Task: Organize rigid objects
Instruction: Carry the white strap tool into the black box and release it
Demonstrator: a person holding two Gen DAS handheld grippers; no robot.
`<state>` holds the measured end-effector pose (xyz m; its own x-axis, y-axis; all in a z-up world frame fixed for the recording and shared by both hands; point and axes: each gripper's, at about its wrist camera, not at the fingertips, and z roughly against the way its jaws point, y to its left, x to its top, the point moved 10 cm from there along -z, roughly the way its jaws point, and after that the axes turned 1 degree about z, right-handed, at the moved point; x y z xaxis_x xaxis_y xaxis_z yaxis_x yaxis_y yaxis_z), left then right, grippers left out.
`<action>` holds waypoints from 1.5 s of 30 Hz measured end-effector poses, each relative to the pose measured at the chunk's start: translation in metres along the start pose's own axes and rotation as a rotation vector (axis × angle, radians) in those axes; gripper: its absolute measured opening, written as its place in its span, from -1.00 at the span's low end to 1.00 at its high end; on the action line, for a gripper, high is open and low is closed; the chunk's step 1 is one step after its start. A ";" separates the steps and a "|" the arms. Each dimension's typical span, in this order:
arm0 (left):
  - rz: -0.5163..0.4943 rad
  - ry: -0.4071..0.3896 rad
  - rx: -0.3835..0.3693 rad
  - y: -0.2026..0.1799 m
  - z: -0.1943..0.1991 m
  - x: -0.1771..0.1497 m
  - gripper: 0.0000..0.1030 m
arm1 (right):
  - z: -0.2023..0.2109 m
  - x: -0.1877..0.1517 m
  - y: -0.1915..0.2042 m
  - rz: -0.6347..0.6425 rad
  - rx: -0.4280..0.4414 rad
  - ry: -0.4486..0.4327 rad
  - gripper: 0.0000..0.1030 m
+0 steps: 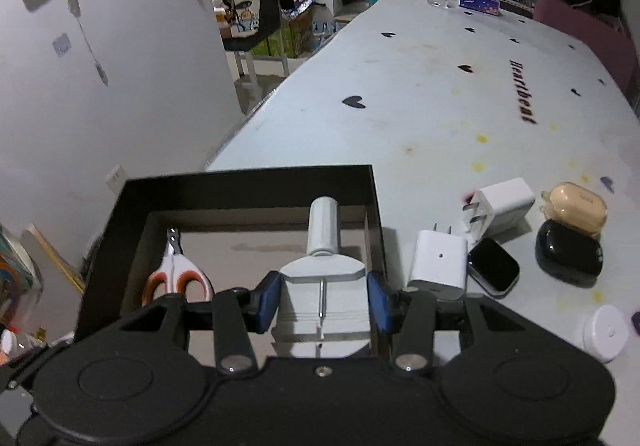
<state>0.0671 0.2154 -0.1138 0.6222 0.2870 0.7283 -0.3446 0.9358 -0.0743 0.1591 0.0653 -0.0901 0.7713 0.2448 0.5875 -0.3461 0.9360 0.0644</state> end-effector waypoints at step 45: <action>0.007 0.004 -0.008 0.001 0.001 0.001 -0.89 | -0.015 -0.023 0.020 0.364 -0.051 0.112 -0.57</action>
<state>0.0662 0.2167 -0.1125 0.6222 0.2947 0.7253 -0.3433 0.9353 -0.0855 0.1429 0.0821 -0.1141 0.6572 0.5871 0.4726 -0.5834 0.7933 -0.1743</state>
